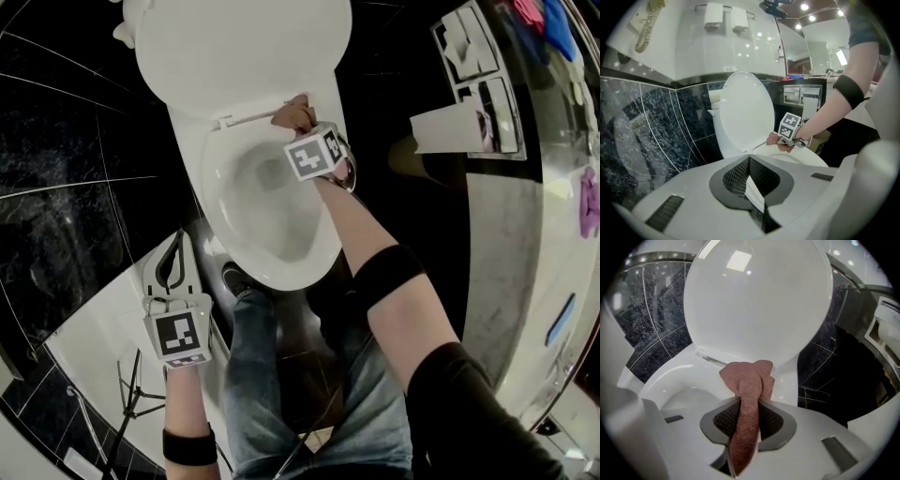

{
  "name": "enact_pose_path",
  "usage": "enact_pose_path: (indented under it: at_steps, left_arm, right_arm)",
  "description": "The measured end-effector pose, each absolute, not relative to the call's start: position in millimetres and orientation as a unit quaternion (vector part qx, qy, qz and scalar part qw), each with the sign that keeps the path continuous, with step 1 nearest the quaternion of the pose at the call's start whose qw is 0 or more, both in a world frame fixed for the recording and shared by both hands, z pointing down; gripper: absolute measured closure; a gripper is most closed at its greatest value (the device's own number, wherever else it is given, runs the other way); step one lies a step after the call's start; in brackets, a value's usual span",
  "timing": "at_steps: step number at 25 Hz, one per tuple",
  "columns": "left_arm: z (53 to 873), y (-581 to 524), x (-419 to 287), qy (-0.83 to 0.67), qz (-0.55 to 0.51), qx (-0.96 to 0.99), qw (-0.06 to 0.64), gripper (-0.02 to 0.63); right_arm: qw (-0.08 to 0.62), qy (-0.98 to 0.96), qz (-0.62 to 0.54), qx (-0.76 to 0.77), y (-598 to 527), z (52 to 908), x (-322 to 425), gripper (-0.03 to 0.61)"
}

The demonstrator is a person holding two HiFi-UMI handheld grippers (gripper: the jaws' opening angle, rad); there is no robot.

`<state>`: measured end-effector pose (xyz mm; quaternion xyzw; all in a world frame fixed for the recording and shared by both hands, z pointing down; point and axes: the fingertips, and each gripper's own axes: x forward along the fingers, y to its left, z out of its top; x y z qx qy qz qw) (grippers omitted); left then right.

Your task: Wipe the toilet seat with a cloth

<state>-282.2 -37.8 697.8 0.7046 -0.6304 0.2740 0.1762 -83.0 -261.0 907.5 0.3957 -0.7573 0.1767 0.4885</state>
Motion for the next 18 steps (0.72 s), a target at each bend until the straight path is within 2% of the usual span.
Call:
enact_pose_path:
  at_steps: [3,5,9,14,18]
  left_arm:
    - [696,-39,-271,-0.621,0.277,0.713,0.171,0.614]
    - [696,-39,-264,-0.61,0.281,0.723,0.161,0.614]
    - [696,-39,-251,-0.616,0.273,0.72,0.17,0.614]
    - [698,-34,-235,-0.621,0.27,0.712,0.189,0.614]
    - [695,-29,-227,-0.618,0.273,0.713,0.187,0.614]
  right_arm:
    - [0.511,-0.747,0.17,0.39,-262,908,-57,0.469]
    - [0.533,-0.751,0.114,0.372,-266,897,-46,0.472]
    - [0.582,-0.775,0.028,0.245,-240,914,-45,0.472]
    - [0.601,-0.783,0.002,0.163,-191,928,-32,0.472]
    - [0.602,-0.786,0.025,0.136,-150,932,-23,0.472]
